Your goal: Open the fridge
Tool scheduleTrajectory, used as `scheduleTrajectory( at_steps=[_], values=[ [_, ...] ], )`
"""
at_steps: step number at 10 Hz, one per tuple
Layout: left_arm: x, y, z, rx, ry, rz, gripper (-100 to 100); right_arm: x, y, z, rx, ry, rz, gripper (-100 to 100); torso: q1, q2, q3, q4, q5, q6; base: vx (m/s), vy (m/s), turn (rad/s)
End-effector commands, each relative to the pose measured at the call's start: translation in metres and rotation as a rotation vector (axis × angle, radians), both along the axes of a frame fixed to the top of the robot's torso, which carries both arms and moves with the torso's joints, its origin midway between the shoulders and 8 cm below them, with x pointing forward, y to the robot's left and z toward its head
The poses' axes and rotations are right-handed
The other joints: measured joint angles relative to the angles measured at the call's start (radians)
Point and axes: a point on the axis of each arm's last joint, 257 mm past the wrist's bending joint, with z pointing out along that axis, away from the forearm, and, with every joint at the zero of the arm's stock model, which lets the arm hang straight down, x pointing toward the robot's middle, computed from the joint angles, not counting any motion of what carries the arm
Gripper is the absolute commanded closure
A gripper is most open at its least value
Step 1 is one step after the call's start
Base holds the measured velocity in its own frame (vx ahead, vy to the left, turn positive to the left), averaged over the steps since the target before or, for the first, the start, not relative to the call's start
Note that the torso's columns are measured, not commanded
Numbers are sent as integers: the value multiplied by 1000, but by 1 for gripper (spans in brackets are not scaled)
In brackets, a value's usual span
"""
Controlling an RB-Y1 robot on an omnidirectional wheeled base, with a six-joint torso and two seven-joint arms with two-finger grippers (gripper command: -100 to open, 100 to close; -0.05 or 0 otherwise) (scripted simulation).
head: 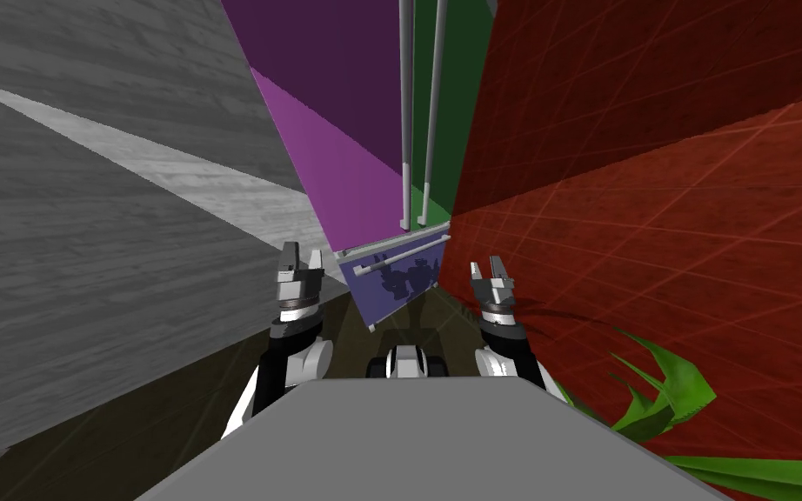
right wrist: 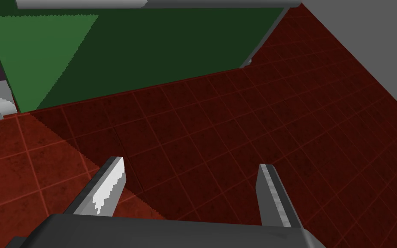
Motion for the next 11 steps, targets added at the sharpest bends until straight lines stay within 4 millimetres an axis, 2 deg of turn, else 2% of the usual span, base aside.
scheduleTrajectory(
  at_steps=[1, 6, 11],
  values=[
    [7, -2, -13, 32, 25, -24, -100, 0, 0, 0, 0, 0, 0, 0, 0, 1, -1, 1, 0, 0, 47, -11, 23],
    [21, 6, -49, 53, 86, -54, -100, 0, 0, 0, 0, 0, 0, 0, 0, 3, 0, 2, 0, 0, 62, -26, 32],
    [34, 25, -95, 29, 154, -62, -100, 0, 0, 0, 0, 0, 0, 0, 0, 2, 0, 2, 0, 0, 82, -34, 43]
  ],
)
